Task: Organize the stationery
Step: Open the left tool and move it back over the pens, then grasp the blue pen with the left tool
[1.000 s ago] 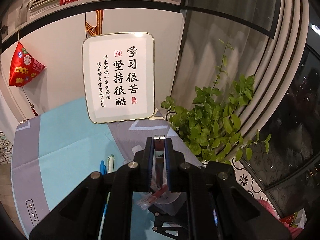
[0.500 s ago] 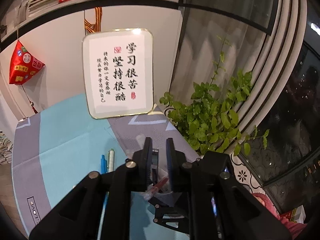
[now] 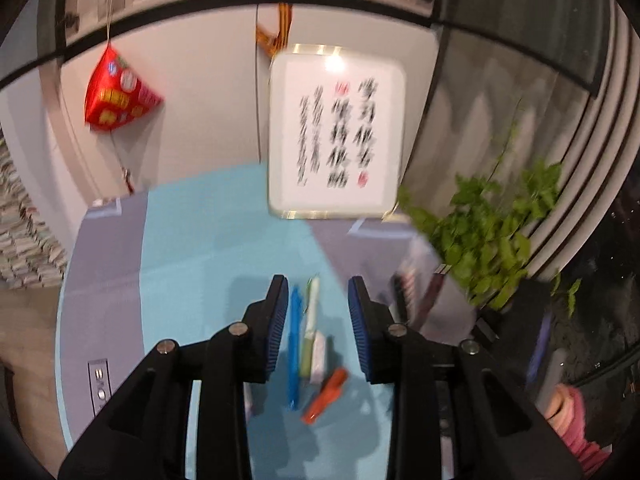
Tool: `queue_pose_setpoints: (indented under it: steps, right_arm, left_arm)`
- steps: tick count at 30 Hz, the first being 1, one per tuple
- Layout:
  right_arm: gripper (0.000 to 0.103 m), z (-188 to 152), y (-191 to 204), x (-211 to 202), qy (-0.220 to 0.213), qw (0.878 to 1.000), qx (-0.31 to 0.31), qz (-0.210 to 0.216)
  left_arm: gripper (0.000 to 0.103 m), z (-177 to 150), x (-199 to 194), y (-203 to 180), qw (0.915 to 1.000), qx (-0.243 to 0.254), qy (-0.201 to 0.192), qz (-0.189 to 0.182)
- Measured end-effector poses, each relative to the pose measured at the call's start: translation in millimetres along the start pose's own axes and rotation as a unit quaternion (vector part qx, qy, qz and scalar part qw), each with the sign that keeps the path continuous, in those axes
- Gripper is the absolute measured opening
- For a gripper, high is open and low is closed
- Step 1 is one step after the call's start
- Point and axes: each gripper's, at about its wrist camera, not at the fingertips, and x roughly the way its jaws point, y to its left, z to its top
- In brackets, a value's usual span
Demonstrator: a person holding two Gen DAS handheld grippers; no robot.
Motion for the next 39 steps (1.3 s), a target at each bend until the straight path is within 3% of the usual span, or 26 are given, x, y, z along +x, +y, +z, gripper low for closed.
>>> queue_pose_setpoints:
  steps: [10, 20, 29, 39]
  right_arm:
    - [0.069, 0.0, 0.0, -0.1, 0.0, 1.0, 0.0, 0.0]
    - [0.069, 0.1, 0.3, 0.0, 0.0, 1.0, 0.0, 0.0]
    - [0.069, -0.4, 0.4, -0.4, 0.0, 1.0, 0.0, 0.0]
    - [0.069, -0.5, 0.5, -0.5, 0.0, 1.0, 0.0, 0.0]
  left_arm:
    - [0.027, -31.4, 86.6, 20.8, 0.9956, 0.0, 0.09, 0.028]
    - [0.027, -23.0, 121.6, 22.1, 0.9946, -0.008, 0.103, 0.012]
    - [0.031, -28.7, 133.4, 30.7, 0.9934, -0.011, 0.107, 0.038]
    - [0.028, -31.0, 138.8, 19.8, 0.9923, 0.006, 0.111, 0.055]
